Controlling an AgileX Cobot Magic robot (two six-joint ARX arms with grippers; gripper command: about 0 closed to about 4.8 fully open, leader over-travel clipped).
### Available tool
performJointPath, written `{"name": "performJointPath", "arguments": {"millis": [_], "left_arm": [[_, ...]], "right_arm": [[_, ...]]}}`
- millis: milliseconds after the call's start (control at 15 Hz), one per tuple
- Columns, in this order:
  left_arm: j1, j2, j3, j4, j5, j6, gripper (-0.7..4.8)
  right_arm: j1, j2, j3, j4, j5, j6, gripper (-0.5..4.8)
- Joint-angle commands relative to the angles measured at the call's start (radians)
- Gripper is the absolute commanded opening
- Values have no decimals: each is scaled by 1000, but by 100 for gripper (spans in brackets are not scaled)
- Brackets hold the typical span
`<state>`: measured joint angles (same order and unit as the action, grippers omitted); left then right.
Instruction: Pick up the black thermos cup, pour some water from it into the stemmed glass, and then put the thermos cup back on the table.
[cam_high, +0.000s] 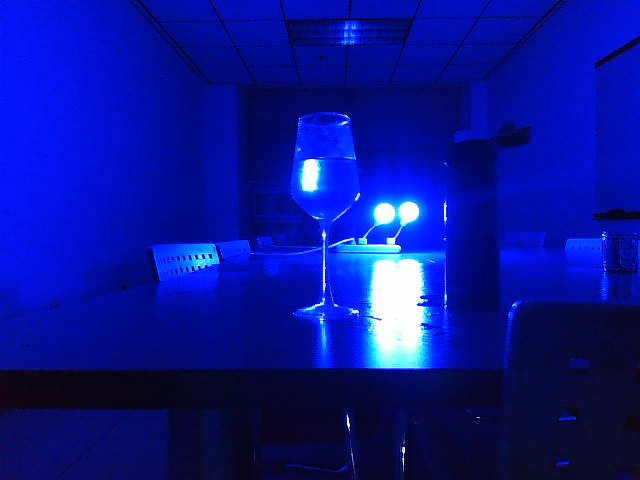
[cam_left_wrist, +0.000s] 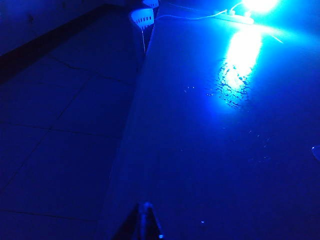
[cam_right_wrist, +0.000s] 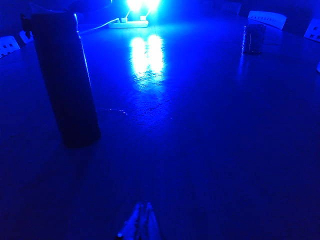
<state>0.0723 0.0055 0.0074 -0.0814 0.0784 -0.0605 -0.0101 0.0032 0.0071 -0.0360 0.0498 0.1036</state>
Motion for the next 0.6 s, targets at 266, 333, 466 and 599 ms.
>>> {"name": "performJointPath", "arguments": {"millis": [266, 333, 466, 599], "left_arm": [[0, 1, 0, 15, 5, 27, -6], [0, 1, 0, 16, 5, 27, -6], [0, 1, 5, 17, 5, 18, 79], [0, 1, 31, 18, 39, -15, 420]], "right_arm": [[0, 0, -3, 11, 0, -8, -1], [0, 0, -3, 11, 0, -7, -1], [0, 0, 20, 10, -4, -6, 28], [0, 0, 89, 6, -4, -6, 393]]}}
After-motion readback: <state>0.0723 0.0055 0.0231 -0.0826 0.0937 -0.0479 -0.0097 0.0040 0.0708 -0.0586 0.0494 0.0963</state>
